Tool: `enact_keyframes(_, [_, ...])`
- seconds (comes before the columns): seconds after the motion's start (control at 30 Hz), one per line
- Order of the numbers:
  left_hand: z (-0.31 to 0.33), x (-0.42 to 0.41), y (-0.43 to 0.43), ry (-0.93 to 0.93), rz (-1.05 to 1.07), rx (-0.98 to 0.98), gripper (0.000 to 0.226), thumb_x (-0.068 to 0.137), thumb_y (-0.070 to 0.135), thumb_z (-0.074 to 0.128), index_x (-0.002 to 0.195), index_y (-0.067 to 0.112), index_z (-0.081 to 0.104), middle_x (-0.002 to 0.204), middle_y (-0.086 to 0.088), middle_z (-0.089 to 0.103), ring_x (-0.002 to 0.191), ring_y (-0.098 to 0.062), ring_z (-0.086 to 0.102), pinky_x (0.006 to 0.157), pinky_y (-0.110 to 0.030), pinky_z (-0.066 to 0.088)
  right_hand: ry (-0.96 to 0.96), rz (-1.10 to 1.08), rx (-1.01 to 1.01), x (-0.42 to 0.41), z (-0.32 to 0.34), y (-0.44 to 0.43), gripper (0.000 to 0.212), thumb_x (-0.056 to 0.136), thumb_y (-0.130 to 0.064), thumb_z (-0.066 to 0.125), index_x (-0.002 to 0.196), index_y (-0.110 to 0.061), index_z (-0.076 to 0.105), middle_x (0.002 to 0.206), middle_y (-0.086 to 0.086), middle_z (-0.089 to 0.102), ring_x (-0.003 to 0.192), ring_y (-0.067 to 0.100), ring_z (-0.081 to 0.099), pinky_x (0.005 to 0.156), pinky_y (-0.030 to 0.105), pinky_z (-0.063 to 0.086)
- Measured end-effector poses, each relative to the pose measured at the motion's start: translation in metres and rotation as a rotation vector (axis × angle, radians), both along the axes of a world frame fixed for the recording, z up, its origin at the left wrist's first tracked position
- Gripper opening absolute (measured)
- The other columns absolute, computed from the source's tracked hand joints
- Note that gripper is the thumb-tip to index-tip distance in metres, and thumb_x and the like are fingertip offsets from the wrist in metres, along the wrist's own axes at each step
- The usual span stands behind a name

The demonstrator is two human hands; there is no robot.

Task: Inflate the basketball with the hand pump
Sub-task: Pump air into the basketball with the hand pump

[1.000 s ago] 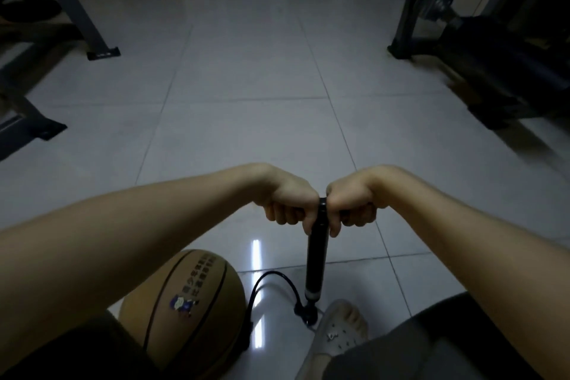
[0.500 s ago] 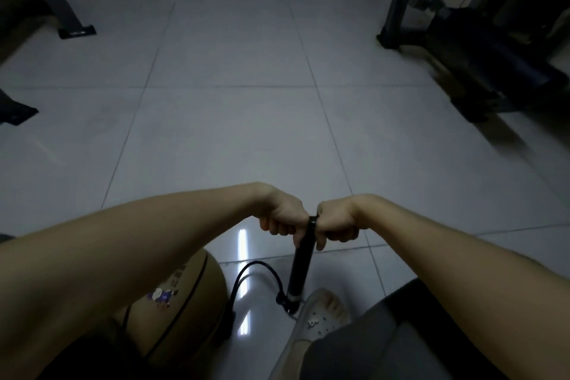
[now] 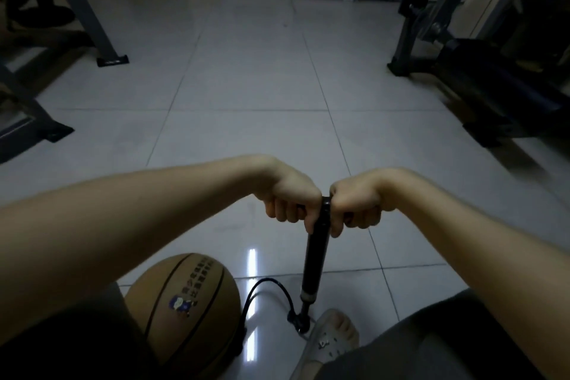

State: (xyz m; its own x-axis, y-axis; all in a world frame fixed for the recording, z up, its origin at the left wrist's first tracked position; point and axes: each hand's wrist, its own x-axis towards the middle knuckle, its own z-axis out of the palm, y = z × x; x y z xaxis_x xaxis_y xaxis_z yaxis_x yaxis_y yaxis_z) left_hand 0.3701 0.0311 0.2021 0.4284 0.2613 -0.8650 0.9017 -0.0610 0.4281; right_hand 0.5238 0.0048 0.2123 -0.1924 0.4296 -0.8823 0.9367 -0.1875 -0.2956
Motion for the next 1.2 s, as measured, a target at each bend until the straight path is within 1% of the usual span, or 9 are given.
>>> enact_keyframes(0.17, [-0.052,-0.005,-0.005,-0.025,0.047,-0.034,0.032,0.083,0.008,0.063,0.061,0.021,0.045,0.056,0.003,0.023,0.05,-0.015,0.014,0.052,-0.03,0.009,0.017,-0.003,-0.003,-0.005,-0.051,-0.001,0.02,0.084,-0.004,0.066,0.07,-0.013,0.055,0.05,-0.001,0.031,0.044,0.015,0.024,0.046,0.024,0.019])
enact_keyframes(0.3, [-0.09,-0.015,-0.015,-0.028,0.087,-0.069,0.043,0.084,0.006,0.062,0.045,0.022,0.055,0.054,0.003,0.023,0.05,-0.014,0.015,0.051,-0.029,0.009,0.022,0.02,-0.03,-0.015,-0.092,-0.002,0.017,0.081,-0.003,0.066,0.07,-0.012,0.057,0.05,-0.001,0.032,0.045,0.015,0.023,0.047,0.024,0.018])
enact_keyframes(0.4, [-0.114,-0.015,-0.021,-0.026,0.114,-0.077,0.029,0.083,0.007,0.063,0.059,0.019,0.054,0.054,0.003,0.024,0.05,-0.015,0.015,0.049,-0.027,0.011,0.012,0.026,-0.037,-0.016,-0.117,-0.005,0.012,0.079,-0.002,0.066,0.072,-0.01,0.062,0.051,0.0,0.033,0.045,0.016,0.023,0.047,0.024,0.019])
enact_keyframes(0.5, [-0.123,-0.008,-0.023,-0.007,0.12,-0.075,0.025,0.082,0.008,0.064,0.065,0.018,0.05,0.055,0.003,0.024,0.05,-0.015,0.016,0.05,-0.027,0.011,0.005,-0.002,-0.032,-0.011,-0.128,-0.008,0.011,0.079,-0.001,0.067,0.072,-0.008,0.063,0.05,0.0,0.034,0.044,0.016,0.024,0.047,0.025,0.019])
enact_keyframes(0.6, [-0.106,-0.001,-0.027,0.019,0.064,-0.103,0.026,0.085,0.009,0.063,0.066,0.02,0.05,0.055,0.005,0.023,0.048,-0.013,0.015,0.048,-0.025,0.011,-0.013,-0.004,-0.039,-0.006,-0.113,-0.017,0.013,0.08,-0.003,0.068,0.071,-0.009,0.062,0.05,-0.001,0.035,0.044,0.015,0.025,0.047,0.025,0.02])
enact_keyframes(0.73, [-0.064,0.003,-0.026,0.11,-0.015,-0.103,0.031,0.089,0.011,0.06,0.064,0.022,0.044,0.054,0.006,0.022,0.043,-0.011,0.015,0.042,-0.021,0.012,-0.06,0.066,-0.071,-0.008,-0.065,-0.018,0.022,0.086,-0.011,0.069,0.069,-0.014,0.055,0.054,-0.001,0.033,0.045,0.014,0.025,0.046,0.025,0.02])
enact_keyframes(0.97, [0.051,-0.011,0.003,0.014,0.043,-0.045,0.046,0.093,0.012,0.057,0.059,0.026,0.03,0.051,0.007,0.019,0.041,-0.009,0.012,0.04,-0.021,0.01,0.015,0.015,0.005,-0.006,0.051,0.006,0.035,0.089,-0.011,0.068,0.065,-0.02,0.043,0.057,-0.001,0.024,0.047,0.013,0.016,0.044,0.023,0.014])
enact_keyframes(1.07, [0.045,-0.014,0.002,-0.005,0.038,-0.028,0.048,0.092,0.011,0.058,0.057,0.026,0.03,0.051,0.006,0.019,0.042,-0.01,0.013,0.041,-0.022,0.01,0.021,0.01,-0.01,-0.008,0.045,0.004,0.036,0.089,-0.01,0.066,0.065,-0.021,0.042,0.057,-0.001,0.022,0.048,0.013,0.015,0.045,0.024,0.014])
enact_keyframes(1.2, [-0.015,-0.014,-0.01,0.002,0.045,-0.075,0.048,0.089,0.006,0.057,0.054,0.026,0.032,0.05,0.006,0.019,0.043,-0.011,0.012,0.045,-0.024,0.007,-0.012,0.018,0.0,-0.012,-0.014,-0.006,0.038,0.085,-0.005,0.066,0.06,-0.019,0.041,0.054,-0.001,0.026,0.047,0.014,0.018,0.046,0.025,0.016])
